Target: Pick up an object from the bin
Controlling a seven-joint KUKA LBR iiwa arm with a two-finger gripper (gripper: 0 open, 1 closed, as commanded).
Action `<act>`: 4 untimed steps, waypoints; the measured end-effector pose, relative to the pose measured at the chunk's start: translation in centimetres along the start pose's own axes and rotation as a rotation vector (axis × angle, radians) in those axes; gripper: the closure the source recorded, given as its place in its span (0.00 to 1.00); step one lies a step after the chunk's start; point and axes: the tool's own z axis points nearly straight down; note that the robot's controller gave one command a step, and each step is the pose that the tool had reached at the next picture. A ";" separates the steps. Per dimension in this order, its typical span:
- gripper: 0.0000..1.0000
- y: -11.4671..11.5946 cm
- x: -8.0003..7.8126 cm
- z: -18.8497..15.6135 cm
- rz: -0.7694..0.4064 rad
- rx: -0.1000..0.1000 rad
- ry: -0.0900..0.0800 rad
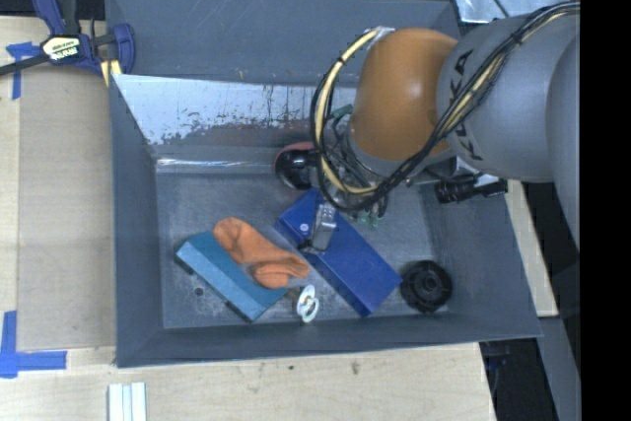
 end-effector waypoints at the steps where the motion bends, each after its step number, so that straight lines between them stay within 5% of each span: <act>1: 0.00 1.9 -3.0 1.4 -0.241 -0.001 -0.004; 2: 0.00 2.0 3.1 6.5 -0.010 -0.004 -0.008; 3: 1.00 8.1 5.4 8.5 -0.272 0.000 -0.007; 4: 1.00 8.1 5.4 8.5 -0.272 -0.001 -0.007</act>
Offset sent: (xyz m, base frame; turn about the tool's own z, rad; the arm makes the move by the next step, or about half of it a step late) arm -0.0577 0.0367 -0.0880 0.0358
